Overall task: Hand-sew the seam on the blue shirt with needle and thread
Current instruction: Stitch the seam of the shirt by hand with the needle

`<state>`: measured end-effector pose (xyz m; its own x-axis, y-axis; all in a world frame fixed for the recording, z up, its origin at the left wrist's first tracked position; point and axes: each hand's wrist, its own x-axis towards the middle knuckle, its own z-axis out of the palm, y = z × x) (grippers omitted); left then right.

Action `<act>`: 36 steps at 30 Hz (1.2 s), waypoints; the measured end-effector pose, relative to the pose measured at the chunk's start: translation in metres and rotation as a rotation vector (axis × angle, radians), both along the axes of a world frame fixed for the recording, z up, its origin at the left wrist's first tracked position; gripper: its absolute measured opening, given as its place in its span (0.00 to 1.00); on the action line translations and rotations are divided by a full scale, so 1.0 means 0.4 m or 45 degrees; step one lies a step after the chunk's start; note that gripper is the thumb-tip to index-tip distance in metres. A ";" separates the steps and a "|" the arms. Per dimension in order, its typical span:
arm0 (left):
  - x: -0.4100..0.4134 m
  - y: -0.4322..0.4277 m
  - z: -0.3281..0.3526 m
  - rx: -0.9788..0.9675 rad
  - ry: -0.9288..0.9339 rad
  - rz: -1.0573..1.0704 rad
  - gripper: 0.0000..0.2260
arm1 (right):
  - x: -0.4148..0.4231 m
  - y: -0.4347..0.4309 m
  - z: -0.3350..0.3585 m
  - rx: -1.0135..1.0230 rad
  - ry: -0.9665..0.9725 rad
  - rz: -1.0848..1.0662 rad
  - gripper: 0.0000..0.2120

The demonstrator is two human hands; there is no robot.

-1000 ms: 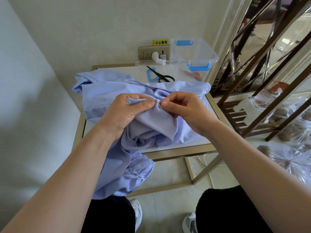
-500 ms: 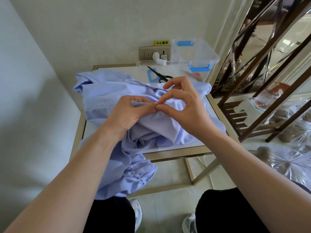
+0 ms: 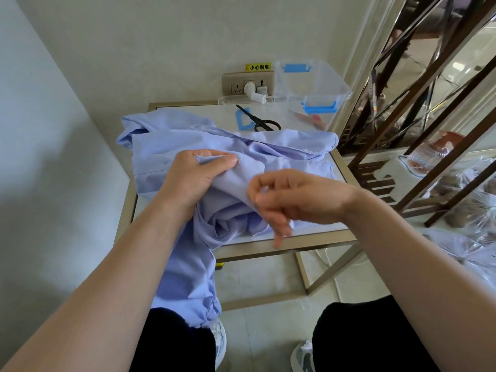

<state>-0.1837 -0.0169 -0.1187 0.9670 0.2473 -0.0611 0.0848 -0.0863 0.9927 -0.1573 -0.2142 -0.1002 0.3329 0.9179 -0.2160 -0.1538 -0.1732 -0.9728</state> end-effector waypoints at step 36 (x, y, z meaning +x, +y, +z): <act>-0.019 -0.022 0.020 0.001 -0.074 -0.181 0.12 | -0.006 0.063 -0.039 -0.128 -0.629 -1.007 0.07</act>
<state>-0.1914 -0.0256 -0.1106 0.9942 0.1078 -0.0037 0.0139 -0.0943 0.9954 -0.1598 -0.1891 -0.1160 0.9276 0.3701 0.0500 0.1633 -0.2817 -0.9455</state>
